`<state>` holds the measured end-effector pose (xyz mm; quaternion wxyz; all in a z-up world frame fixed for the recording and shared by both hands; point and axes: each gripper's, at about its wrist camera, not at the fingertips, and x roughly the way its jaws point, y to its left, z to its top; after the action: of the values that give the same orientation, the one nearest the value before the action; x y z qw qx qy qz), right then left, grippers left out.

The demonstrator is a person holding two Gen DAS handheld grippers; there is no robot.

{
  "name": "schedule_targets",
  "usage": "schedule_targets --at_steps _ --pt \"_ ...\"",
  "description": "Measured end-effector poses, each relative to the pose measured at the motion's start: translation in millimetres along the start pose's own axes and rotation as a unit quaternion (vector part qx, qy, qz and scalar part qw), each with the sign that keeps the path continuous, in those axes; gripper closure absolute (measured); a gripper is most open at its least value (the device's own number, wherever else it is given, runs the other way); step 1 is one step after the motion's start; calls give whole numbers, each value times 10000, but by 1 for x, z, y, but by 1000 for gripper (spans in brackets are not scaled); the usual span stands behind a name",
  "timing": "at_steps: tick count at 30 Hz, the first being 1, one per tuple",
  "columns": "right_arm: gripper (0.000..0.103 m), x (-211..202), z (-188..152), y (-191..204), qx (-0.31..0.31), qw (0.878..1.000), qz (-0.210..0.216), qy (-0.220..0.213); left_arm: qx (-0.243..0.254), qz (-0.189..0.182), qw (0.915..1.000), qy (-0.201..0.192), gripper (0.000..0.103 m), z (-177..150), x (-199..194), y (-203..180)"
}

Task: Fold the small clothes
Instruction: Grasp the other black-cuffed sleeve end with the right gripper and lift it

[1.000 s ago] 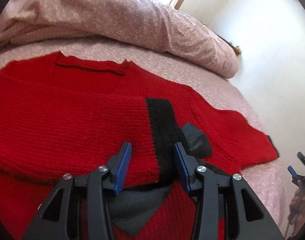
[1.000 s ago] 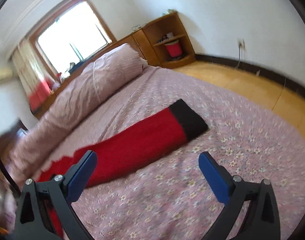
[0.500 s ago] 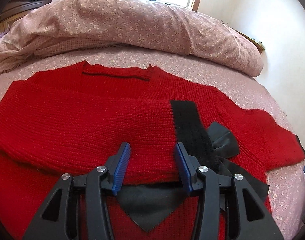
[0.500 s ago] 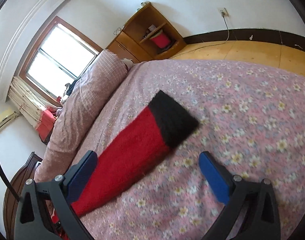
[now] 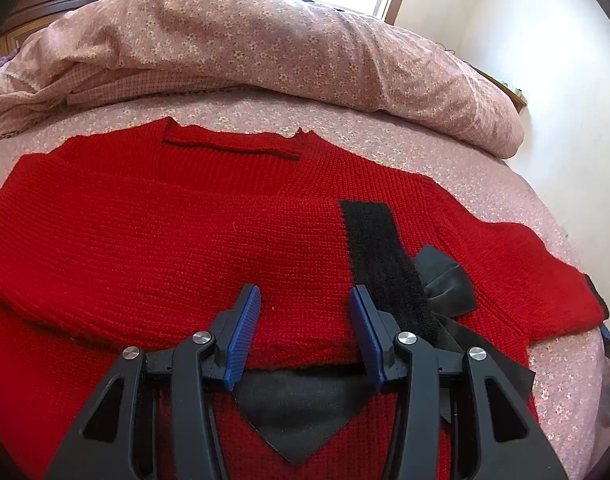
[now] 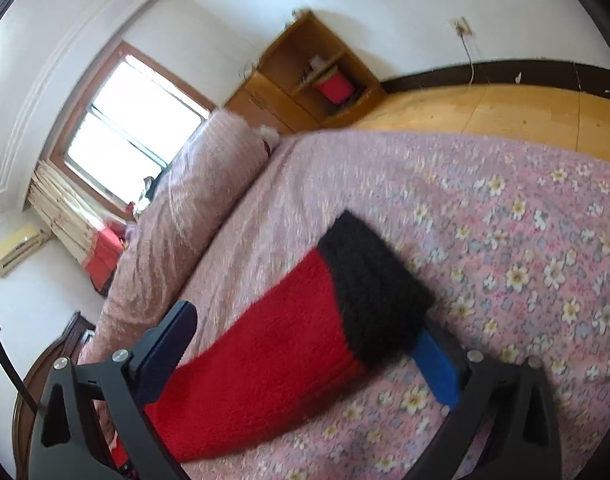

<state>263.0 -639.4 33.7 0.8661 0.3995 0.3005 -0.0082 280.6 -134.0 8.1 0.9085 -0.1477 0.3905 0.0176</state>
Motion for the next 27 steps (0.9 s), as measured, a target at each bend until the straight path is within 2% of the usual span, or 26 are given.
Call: schedule_targets --at_steps 4,8,9,11,12,13,14,15,18,23,27 --pt "3 4 -4 9 33 9994 -94 335 -10 -12 10000 -2 62 0 0 0" --pt "4 4 -4 4 42 10000 -33 69 -44 -53 10000 -1 62 -1 0 1" --pt "9 4 -4 3 66 10000 -39 -43 -44 -54 10000 0 62 -1 0 1" --pt "25 3 -6 1 67 9997 -216 -108 -44 -58 10000 1 62 -1 0 1" --pt "39 4 -7 -1 43 9992 -371 -167 -52 -63 10000 0 62 -1 0 1" --pt "58 4 -8 -5 79 9986 -471 -230 -57 -67 10000 0 62 -1 0 1" --pt "70 2 -7 -9 160 9980 -536 -281 -56 -66 10000 0 62 -1 0 1" --pt "90 0 -7 -17 388 9968 -615 -336 -59 -73 10000 -1 62 -1 0 1" --pt "91 -5 -7 -33 823 9953 -292 -411 -58 -71 10000 -2 62 -1 0 1" --pt "91 -1 -6 -21 462 9972 -490 -339 -77 -93 9999 -6 62 -2 0 1" --pt "91 0 -5 -18 432 9971 -497 -378 -87 -102 9999 -7 62 -2 1 1"
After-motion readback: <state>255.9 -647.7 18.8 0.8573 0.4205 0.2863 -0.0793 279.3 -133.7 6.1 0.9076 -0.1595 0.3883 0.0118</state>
